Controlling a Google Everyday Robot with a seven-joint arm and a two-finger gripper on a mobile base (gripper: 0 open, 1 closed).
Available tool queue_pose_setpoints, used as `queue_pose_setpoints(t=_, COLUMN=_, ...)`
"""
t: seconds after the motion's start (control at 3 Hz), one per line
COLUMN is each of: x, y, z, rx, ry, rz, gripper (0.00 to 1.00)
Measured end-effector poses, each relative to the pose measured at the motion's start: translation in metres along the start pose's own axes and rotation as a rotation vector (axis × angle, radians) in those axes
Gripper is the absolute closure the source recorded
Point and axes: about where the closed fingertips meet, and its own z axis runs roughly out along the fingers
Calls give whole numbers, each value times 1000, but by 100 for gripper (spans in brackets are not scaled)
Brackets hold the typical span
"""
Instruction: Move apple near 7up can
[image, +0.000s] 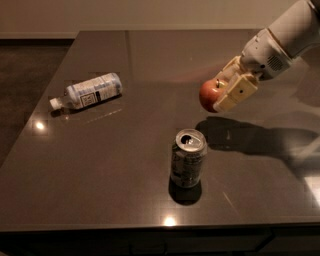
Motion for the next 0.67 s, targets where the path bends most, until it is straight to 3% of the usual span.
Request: queue_pose_setpoints(t=0.67, x=11, y=56, z=-2, rx=-94, ry=-16, rz=-169, gripper=100)
